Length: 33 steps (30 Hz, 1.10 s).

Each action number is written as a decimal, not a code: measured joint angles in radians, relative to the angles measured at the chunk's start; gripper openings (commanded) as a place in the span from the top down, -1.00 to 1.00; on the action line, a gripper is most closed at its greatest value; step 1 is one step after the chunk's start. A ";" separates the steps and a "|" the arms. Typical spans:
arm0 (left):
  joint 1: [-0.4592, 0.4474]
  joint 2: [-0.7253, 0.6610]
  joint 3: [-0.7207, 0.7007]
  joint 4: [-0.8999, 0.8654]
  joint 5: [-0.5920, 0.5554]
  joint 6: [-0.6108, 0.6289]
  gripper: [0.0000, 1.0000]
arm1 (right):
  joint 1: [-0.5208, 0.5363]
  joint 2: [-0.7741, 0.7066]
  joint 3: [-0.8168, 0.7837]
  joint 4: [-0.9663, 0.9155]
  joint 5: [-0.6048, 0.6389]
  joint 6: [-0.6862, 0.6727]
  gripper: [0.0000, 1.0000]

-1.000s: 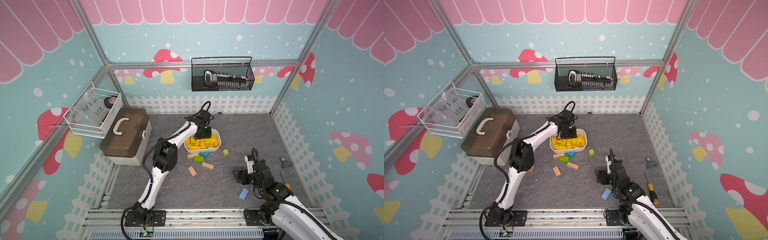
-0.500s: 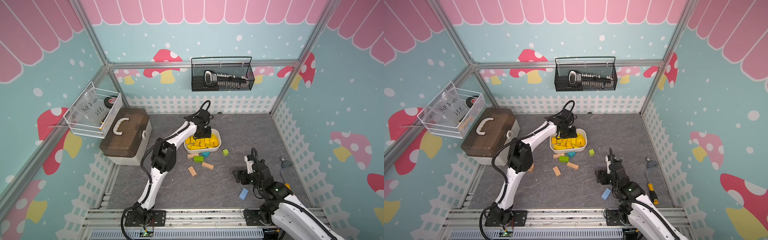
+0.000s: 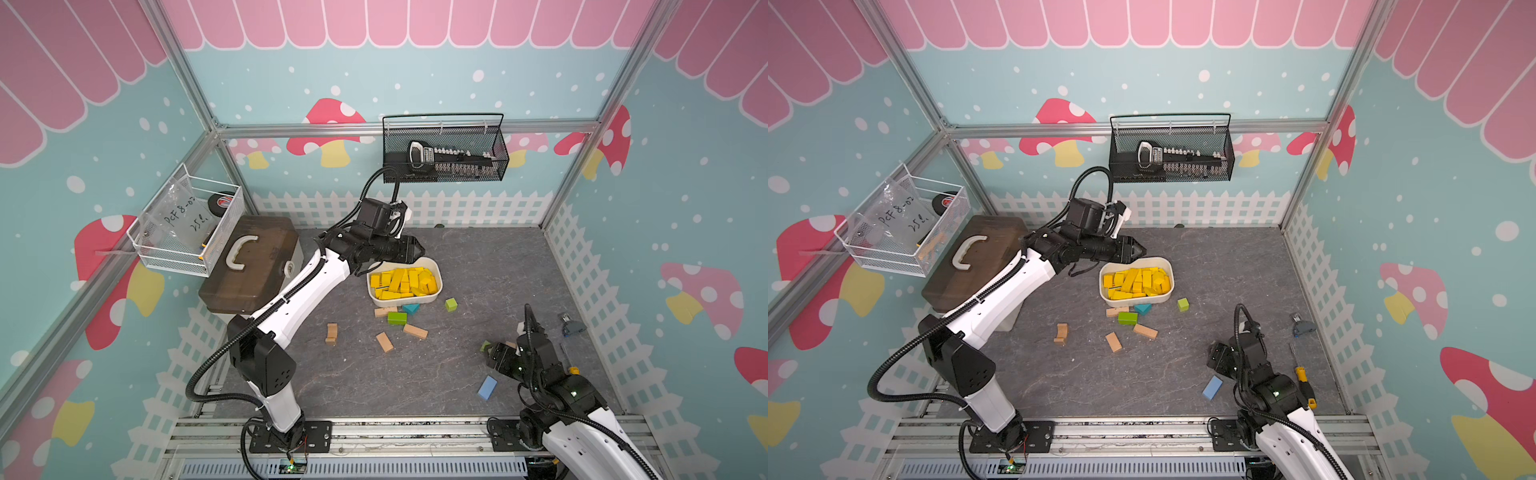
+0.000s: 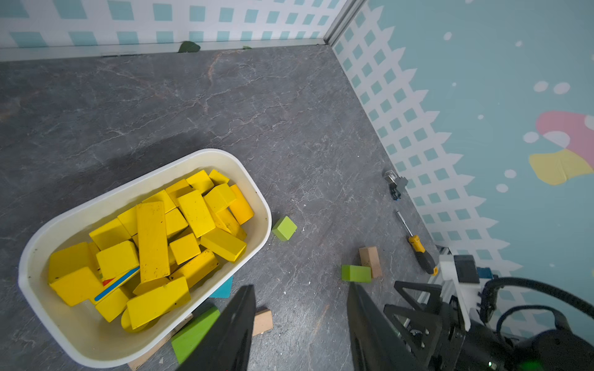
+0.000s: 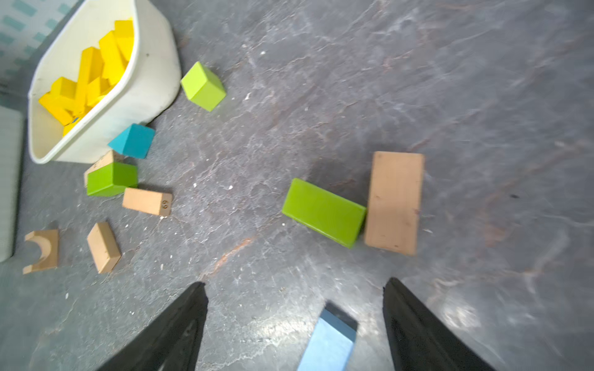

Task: Pick out the yellow building blocks
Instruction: Place the building block in the storage box, then adjust the building block at the center of the board.

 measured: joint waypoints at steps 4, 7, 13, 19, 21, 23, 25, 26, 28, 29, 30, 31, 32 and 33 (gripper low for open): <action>0.000 -0.001 -0.040 -0.019 0.024 0.043 -0.01 | -0.034 0.091 0.061 -0.071 0.078 0.027 -0.71; 0.000 -0.001 -0.074 -0.038 0.025 0.061 -0.01 | -0.089 0.164 0.065 -0.075 0.095 0.018 -0.73; 0.009 -0.006 -0.137 -0.027 0.050 0.066 0.02 | -0.282 0.352 0.055 0.032 -0.030 -0.077 -0.73; 0.053 -0.035 -0.197 0.003 0.108 0.023 0.02 | -0.300 0.482 0.054 0.164 -0.187 -0.175 -0.73; 0.067 -0.040 -0.200 0.013 0.125 0.011 0.02 | -0.300 0.526 0.059 0.202 -0.248 -0.198 -0.72; 0.079 -0.046 -0.204 0.026 0.143 -0.003 0.01 | -0.300 0.594 0.070 0.253 -0.327 -0.211 -0.67; 0.086 -0.050 -0.206 0.035 0.154 -0.012 0.02 | -0.298 0.662 0.083 0.306 -0.405 -0.211 -0.67; 0.089 -0.051 -0.208 0.040 0.159 -0.016 0.01 | -0.291 0.694 0.090 0.336 -0.439 -0.206 -0.67; 0.093 -0.056 -0.212 0.048 0.165 -0.021 0.01 | -0.268 0.743 0.112 0.386 -0.502 -0.190 -0.67; 0.094 -0.057 -0.213 0.048 0.168 -0.024 0.02 | -0.250 0.764 0.128 0.414 -0.534 -0.179 -0.67; 0.096 -0.058 -0.213 0.050 0.170 -0.026 0.02 | -0.233 0.784 0.148 0.437 -0.562 -0.170 -0.67; 0.099 -0.059 -0.214 0.052 0.171 -0.027 0.02 | -0.216 0.805 0.175 0.459 -0.587 -0.162 -0.67; 0.101 -0.061 -0.214 0.054 0.172 -0.028 0.02 | -0.202 0.821 0.204 0.481 -0.607 -0.158 -0.67; 0.102 -0.061 -0.215 0.055 0.172 -0.029 0.01 | -0.193 0.829 0.229 0.496 -0.621 -0.157 -0.68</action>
